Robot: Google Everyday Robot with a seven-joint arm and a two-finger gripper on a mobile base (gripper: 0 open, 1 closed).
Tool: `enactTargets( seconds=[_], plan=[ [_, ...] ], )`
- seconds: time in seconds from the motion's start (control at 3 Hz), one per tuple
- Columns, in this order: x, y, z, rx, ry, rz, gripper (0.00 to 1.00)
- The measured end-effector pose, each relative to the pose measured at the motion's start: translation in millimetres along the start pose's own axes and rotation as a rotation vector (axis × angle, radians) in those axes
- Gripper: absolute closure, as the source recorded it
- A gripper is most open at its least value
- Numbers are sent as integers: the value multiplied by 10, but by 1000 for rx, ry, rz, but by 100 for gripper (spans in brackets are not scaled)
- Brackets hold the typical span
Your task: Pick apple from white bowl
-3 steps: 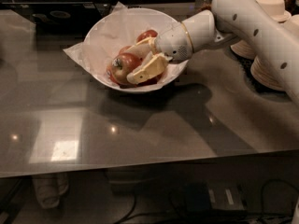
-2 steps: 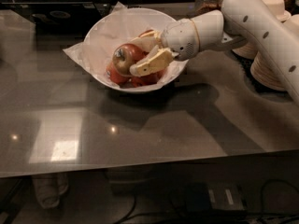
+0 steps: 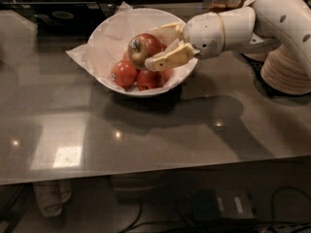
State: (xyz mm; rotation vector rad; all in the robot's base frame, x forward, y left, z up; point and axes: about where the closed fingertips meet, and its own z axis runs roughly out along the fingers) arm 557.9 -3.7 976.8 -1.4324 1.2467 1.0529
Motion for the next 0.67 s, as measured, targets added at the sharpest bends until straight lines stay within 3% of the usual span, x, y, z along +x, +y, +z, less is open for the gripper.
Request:
enactTargets(
  seconds=[0.33,0.67],
  plan=[
    [-180,98,-244,108,71,-53,100],
    [-243,120,-251,113,75,-62,100]
  ],
)
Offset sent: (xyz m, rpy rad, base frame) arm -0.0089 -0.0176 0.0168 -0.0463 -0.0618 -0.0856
